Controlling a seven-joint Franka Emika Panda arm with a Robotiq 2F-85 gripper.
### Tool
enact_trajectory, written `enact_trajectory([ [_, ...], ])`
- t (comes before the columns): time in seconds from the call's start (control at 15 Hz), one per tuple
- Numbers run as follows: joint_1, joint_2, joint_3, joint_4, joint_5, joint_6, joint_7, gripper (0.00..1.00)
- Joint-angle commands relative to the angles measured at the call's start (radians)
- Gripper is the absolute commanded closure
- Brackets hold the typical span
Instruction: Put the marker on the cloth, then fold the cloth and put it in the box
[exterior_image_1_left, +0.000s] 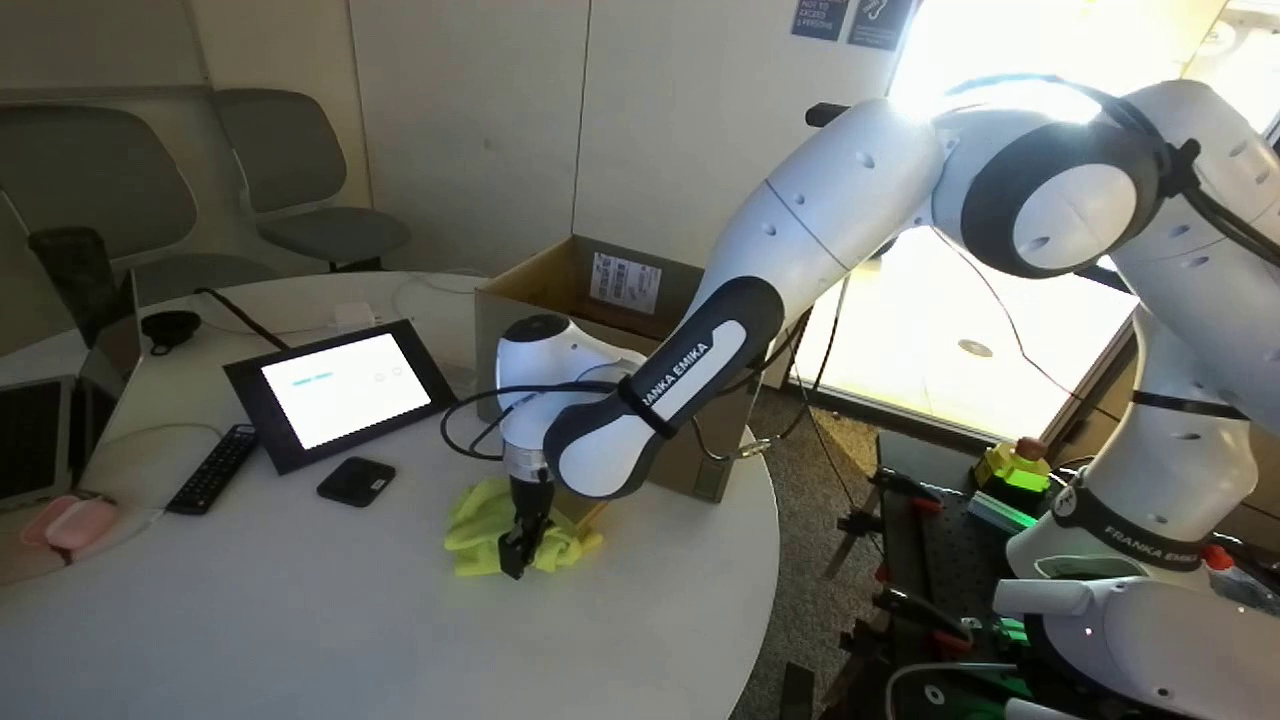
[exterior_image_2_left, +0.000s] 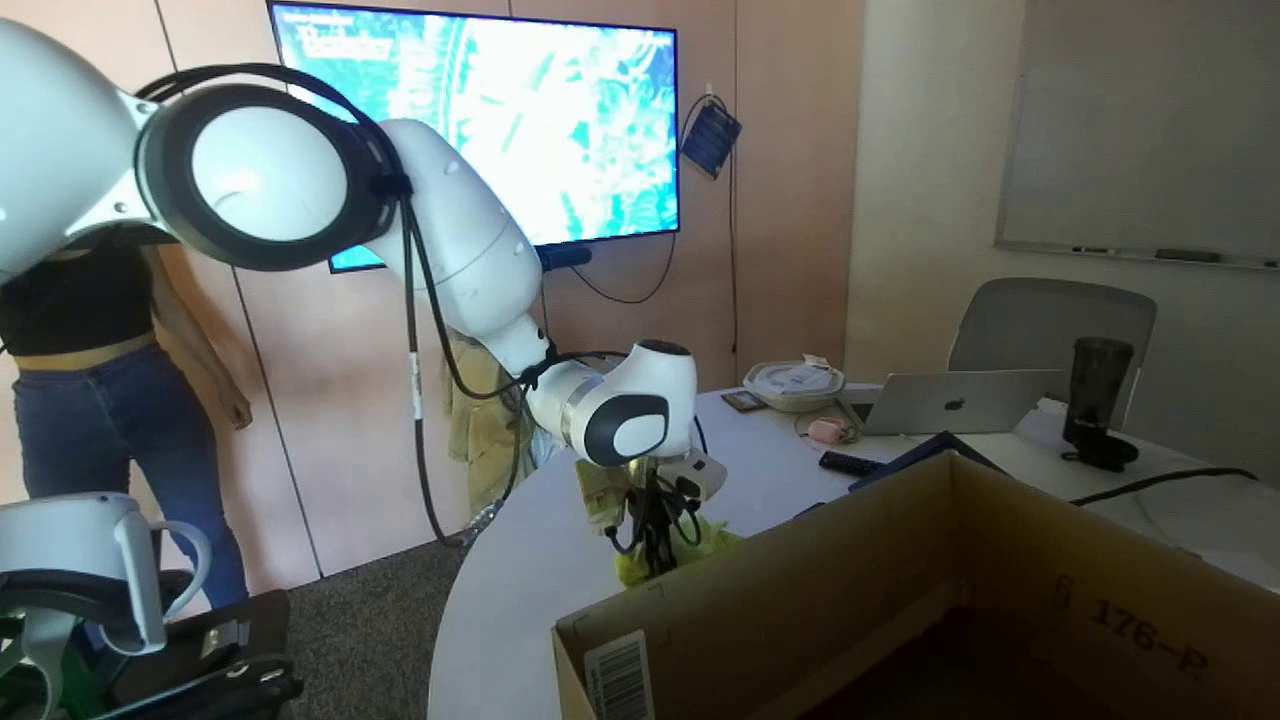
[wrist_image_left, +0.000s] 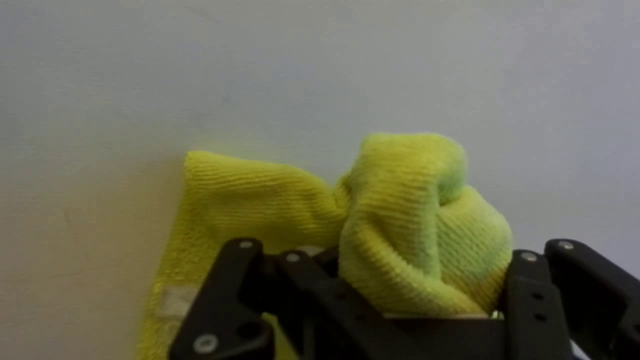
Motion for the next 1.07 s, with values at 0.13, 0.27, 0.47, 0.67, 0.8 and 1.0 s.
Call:
enact_trajectory([
  [0.13,0.065,-0.171,-0.063,-0.034,-0.055,-0.046,0.068,0.91],
  [0.27,0.079,-0.231,-0.083,-0.045,-0.074,-0.043,0.104,0.92],
  [0.47,0.107,-0.321,-0.134,-0.071,-0.119,-0.051,0.211,0.92],
  [0.67,0.119,-0.411,-0.184,-0.106,-0.187,-0.077,0.348,0.92],
  [0.8,0.112,-0.474,-0.212,-0.139,-0.242,-0.097,0.446,0.92],
  [1.0,0.084,-0.575,-0.242,-0.197,-0.331,-0.134,0.585,0.91],
])
